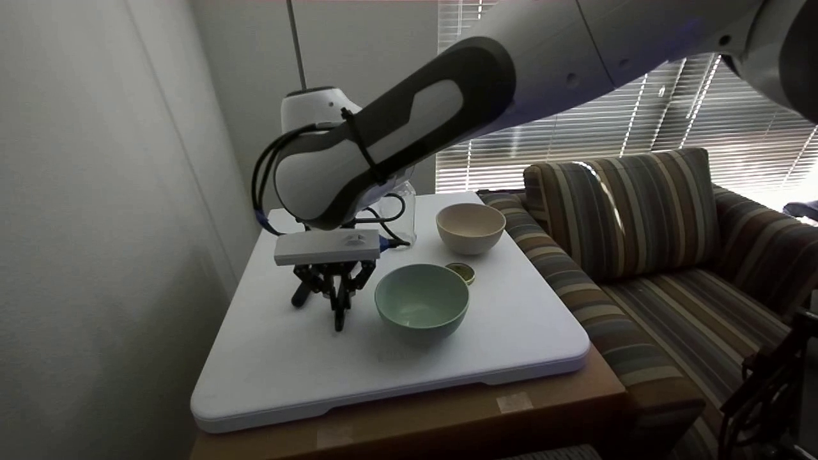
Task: Pick the big spoon and put it in the white bowl
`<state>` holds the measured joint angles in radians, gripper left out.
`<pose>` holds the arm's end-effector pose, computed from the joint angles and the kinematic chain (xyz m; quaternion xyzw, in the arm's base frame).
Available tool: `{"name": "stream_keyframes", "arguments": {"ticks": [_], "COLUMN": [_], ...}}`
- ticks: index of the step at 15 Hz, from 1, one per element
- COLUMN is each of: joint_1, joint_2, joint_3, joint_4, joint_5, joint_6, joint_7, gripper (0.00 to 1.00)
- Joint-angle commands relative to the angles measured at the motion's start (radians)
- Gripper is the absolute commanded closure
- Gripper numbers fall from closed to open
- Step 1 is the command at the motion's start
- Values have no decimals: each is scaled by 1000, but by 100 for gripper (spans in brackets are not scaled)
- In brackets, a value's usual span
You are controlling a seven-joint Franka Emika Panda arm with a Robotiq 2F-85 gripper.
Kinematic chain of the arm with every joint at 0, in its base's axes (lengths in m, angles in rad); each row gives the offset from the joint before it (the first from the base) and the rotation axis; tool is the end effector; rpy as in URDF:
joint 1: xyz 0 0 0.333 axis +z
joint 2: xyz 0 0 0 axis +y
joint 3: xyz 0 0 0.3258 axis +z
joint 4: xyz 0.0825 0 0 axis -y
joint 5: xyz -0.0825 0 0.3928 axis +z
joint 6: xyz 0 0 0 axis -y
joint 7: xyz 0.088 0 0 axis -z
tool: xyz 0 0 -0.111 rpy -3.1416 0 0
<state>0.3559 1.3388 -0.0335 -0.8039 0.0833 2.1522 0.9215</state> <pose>0.7538 0.2686 0.0745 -0.9524 0.3043 0.0069 0.0181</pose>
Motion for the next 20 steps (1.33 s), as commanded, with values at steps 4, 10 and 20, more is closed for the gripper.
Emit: {"name": "stream_keyframes", "arguments": {"ticks": [4, 10, 20], "joint_1": [9, 5, -222], "joint_2": [-144, -261, -445], "joint_3": [10, 34, 273], "joint_4": [-49, -72, -138], "joint_5": [-4, 26, 358], "joint_6": [-92, -96, 135], "joint_7": [-74, -105, -364], "gripper": [95, 95, 95]}}
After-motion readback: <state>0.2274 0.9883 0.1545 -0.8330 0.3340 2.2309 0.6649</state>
